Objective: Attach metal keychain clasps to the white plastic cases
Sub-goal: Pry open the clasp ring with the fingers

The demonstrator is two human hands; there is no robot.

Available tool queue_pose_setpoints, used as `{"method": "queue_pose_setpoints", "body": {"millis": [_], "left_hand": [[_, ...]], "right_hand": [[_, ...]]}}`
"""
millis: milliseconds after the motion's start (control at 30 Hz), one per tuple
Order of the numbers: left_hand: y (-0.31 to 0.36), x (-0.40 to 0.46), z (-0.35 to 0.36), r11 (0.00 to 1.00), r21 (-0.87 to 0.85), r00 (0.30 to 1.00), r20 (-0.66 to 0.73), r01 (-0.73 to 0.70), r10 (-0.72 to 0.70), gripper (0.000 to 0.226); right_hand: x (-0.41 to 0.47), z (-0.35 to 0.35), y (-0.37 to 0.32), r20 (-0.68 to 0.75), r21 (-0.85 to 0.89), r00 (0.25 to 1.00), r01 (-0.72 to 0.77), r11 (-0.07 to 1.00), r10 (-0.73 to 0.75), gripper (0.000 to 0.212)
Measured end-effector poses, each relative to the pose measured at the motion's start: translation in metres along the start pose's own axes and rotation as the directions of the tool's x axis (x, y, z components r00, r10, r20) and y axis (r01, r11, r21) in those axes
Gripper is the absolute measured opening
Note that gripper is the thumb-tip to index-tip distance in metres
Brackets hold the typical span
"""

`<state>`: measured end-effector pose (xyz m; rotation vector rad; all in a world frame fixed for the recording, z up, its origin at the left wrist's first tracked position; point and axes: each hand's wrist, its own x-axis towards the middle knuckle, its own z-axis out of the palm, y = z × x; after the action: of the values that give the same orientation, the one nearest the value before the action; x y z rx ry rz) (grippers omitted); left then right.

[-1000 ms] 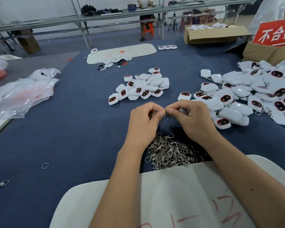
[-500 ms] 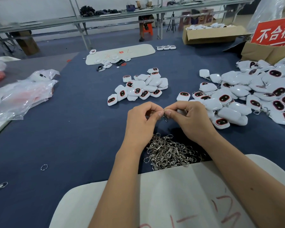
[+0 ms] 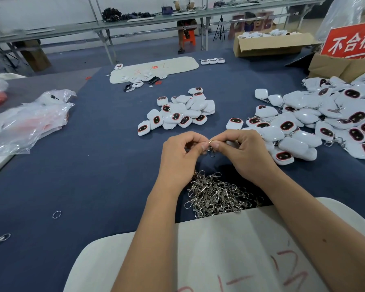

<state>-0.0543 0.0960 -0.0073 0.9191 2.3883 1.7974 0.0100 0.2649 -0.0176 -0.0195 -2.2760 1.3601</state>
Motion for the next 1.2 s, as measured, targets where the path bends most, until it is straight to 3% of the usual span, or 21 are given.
{"method": "queue_pose_setpoints", "body": {"millis": [200, 500, 867, 967, 1200], "left_hand": [[0.001, 0.000, 0.001, 1.000, 0.011, 1.000, 0.007, 0.010, -0.010, 0.020], [-0.001, -0.002, 0.008, 0.964, 0.256, 0.997, -0.027, -0.064, 0.074, 0.017], [0.002, -0.004, 0.010, 0.951, 0.278, 0.986, -0.062, -0.135, 0.158, 0.012], [0.002, -0.004, 0.011, 0.952, 0.273, 0.985, -0.064, -0.135, 0.158, 0.013], [0.006, -0.004, 0.018, 0.960, 0.190, 0.966, -0.120, -0.204, 0.229, 0.012]], "right_hand": [[0.000, -0.001, -0.003, 0.011, 0.003, 1.000, -0.002, 1.000, 0.002, 0.011], [-0.003, 0.002, -0.005, -0.053, -0.071, 0.998, 0.021, 0.997, -0.025, 0.007], [-0.005, 0.004, -0.012, -0.118, -0.144, 0.990, 0.064, 0.987, -0.081, 0.007], [-0.004, 0.002, -0.011, -0.092, -0.085, 0.994, 0.059, 0.995, -0.067, 0.008], [-0.004, -0.002, -0.005, -0.071, 0.241, 0.997, -0.011, 0.971, 0.029, 0.009]]}}
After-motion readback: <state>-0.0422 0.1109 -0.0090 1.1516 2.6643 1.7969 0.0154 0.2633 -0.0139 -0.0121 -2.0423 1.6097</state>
